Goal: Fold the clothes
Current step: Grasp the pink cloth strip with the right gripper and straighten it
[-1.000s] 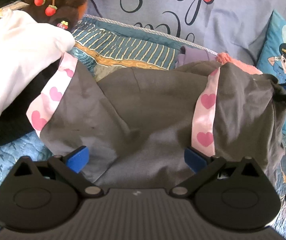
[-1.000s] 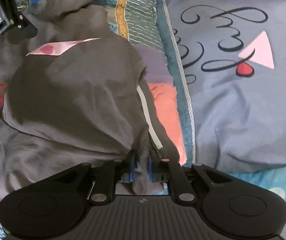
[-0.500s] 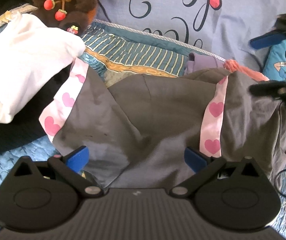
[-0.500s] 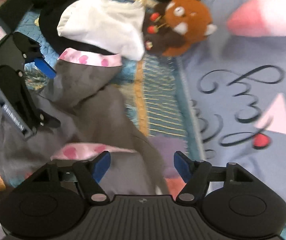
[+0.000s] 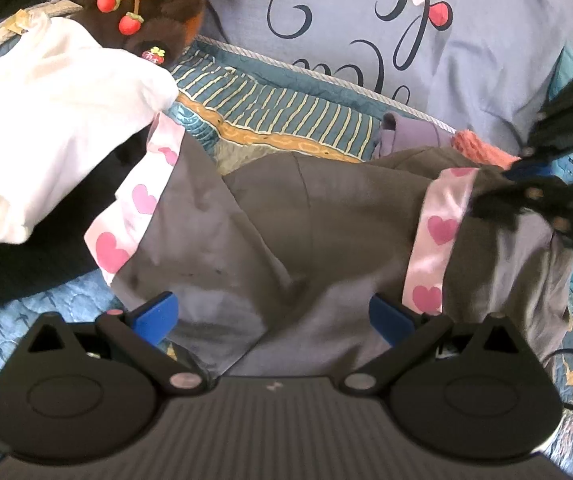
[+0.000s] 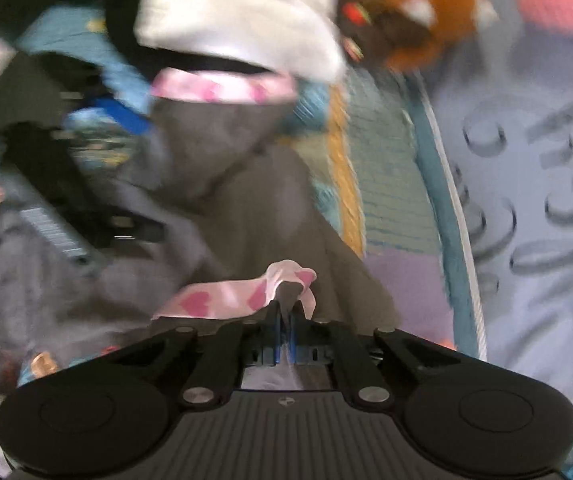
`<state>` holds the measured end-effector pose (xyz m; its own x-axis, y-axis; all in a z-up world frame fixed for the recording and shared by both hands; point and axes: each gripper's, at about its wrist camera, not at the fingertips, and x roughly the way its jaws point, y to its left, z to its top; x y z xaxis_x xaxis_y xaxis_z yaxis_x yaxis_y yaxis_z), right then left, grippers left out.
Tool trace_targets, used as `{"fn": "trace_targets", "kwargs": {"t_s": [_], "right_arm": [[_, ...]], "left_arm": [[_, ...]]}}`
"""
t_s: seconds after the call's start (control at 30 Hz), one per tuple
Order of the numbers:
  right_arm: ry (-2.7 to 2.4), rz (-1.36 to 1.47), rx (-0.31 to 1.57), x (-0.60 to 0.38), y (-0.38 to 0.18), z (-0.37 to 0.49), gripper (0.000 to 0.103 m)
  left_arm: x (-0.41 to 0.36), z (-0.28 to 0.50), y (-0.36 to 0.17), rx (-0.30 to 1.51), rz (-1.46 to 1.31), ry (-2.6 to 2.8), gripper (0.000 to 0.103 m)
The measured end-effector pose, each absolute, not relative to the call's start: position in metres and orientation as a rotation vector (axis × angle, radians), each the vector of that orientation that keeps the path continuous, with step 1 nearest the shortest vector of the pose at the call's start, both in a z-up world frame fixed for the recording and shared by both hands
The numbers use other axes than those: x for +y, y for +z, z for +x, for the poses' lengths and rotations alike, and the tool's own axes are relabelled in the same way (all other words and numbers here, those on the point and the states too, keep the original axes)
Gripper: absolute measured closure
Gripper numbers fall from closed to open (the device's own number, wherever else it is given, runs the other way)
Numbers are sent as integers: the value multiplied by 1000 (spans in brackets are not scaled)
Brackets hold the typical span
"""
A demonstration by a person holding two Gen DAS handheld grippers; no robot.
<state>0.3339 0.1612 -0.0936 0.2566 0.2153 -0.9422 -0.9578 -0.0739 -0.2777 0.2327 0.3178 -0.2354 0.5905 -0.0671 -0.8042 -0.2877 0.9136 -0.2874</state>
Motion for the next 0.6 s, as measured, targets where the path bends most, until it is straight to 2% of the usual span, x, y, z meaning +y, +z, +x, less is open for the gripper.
{"fn": "trace_targets", "kwargs": {"t_s": [0.13, 0.27, 0.4, 0.5, 0.53, 0.57, 0.6], "right_arm": [[1273, -1229, 650, 153, -56, 309, 99], [1194, -1045, 615, 146, -37, 339, 99], [996, -1185, 667, 149, -85, 367, 93], [911, -1299, 580, 151, -111, 360, 76], [891, -1298, 546, 150, -112, 358, 63], [869, -1288, 514, 149, -111, 356, 56], [846, -1260, 486, 147, -107, 353, 53]], "left_arm": [[320, 232, -236, 937, -427, 143, 1], [323, 231, -237, 941, -443, 159, 0], [323, 232, -240, 951, -442, 161, 1], [321, 234, -242, 958, -429, 157, 0], [320, 234, -242, 958, -424, 159, 0], [320, 234, -242, 956, -424, 161, 1], [321, 234, -243, 956, -427, 164, 1]]}}
